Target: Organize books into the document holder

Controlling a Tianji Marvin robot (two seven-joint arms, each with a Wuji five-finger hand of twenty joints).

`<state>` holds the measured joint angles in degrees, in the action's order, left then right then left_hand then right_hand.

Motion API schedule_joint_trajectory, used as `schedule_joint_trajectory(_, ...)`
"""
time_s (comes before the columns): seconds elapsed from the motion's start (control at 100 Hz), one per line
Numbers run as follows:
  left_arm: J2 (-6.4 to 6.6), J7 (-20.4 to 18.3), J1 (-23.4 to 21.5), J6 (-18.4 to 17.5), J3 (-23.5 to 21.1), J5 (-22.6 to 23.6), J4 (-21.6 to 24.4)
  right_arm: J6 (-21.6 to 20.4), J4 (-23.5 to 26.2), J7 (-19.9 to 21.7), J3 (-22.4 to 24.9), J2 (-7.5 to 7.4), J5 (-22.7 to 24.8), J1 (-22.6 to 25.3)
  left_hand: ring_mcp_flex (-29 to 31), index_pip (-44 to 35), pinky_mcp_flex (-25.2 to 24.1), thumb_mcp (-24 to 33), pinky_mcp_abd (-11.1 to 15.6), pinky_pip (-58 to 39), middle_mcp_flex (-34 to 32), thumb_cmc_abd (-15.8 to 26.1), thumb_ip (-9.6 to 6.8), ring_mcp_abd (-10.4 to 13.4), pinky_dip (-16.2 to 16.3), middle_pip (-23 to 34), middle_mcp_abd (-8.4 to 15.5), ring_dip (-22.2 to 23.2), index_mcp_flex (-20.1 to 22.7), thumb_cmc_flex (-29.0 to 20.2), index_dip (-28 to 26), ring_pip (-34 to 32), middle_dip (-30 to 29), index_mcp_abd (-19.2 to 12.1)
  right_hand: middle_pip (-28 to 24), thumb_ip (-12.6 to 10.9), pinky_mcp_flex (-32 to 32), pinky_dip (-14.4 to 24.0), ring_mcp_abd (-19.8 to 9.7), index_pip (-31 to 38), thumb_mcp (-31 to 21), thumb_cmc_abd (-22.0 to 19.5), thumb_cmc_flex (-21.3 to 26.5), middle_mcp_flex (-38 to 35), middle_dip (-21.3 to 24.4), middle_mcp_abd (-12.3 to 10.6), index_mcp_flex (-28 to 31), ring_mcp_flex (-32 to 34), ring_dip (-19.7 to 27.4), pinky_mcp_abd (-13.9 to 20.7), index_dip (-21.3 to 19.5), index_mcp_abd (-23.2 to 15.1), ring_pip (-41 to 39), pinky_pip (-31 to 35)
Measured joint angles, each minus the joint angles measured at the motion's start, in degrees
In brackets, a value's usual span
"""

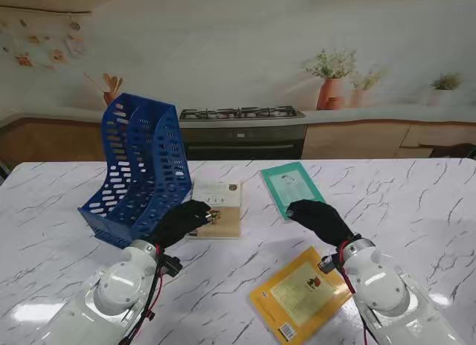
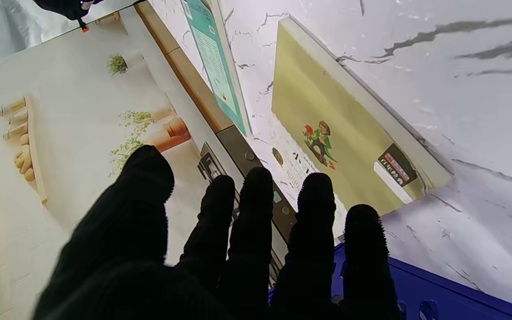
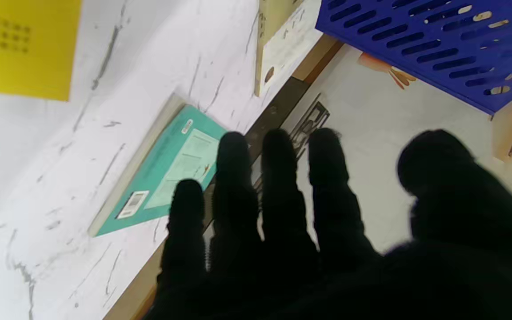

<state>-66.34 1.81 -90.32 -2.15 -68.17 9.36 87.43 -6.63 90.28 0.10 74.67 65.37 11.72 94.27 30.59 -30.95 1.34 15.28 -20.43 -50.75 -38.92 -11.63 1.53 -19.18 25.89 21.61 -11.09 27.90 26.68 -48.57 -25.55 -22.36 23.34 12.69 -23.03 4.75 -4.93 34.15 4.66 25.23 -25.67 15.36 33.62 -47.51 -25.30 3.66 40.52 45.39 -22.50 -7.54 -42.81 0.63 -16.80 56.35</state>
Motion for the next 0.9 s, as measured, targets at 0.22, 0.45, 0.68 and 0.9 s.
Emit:
schedule_joint_trajectory(0.22, 0.09, -0.24, 0.11, 0.03, 0.56, 0.08, -0.5, -0.2, 0.04, 0.14, 0.16, -0.13, -0.13, 0.25, 0.0, 0.0, 0.02, 0.0, 0.0, -0.02, -0.01, 0.0, 0.0, 0.0, 0.01, 0.0, 0.0, 0.01, 0.01, 0.0, 0.0, -0.03, 0.02, -0.01, 0.24, 0.0, -0.15, 0.75, 0.0, -0.05, 0.71, -0.01, 0.02, 0.0, 0.18, 0.0, 0.0, 0.0, 0.01, 0.0, 0.0, 0.0, 0.06, 0.0)
schedule_joint_trajectory(0.45, 0.12, -0.74, 0.32, -0.12, 0.6, 0.26, -0.83, 1.15, 4.88, 7.18, 4.37, -1.07, 1.08, 3.11, 0.0, 0.02, 0.1, 0.0, 0.0, -0.48, -0.01, 0.0, 0.0, 0.0, 0.37, 0.0, 0.0, 0.01, 0.0, 0.01, 0.0, -0.43, 0.02, -0.02, 1.47, 0.0, -10.51, 2.17, 0.07, -0.09, 2.94, -1.39, 0.02, -2.97, 1.67, 0.11, 0.13, 3.84, 0.8, -0.01, 0.0, 0.0, 0.12, 5.42)
schedule_joint_trajectory(0.68, 0.22, -1.68, 0.77, -0.35, 0.51, -0.37, -1.39, 2.08, 10.72, 15.77, 10.03, -2.9, 1.48, 7.45, 0.0, 0.23, 0.1, 0.0, 0.0, -0.52, -0.01, -0.01, 0.0, 0.0, 0.42, 0.0, 0.0, 0.06, 0.01, 0.01, 0.0, -0.44, 0.02, -0.02, 3.84, 0.0, -13.24, -5.02, 1.25, -0.18, 7.07, -5.15, 2.16, -7.6, 5.24, 1.92, 5.26, 8.21, 3.02, -0.01, 2.95, 0.18, -0.51, 8.88)
schedule_joint_trajectory(0.9, 0.33, -1.73, 0.89, -0.31, 0.47, 0.14, -1.39, 0.37, 14.36, 27.22, 14.28, -5.43, 2.0, 12.14, 0.0, 0.39, 0.1, -0.19, 0.0, -0.52, -0.01, -0.01, 0.0, 0.0, 0.43, 0.0, 0.0, 0.07, 0.01, 0.01, 0.0, -0.44, 0.02, -0.03, 7.01, 0.0, -11.72, -11.75, 1.29, 0.47, 5.33, -11.29, 7.59, -8.98, 12.01, 3.3, 5.77, 7.28, 9.0, -0.01, 10.53, 2.99, 2.07, 9.4)
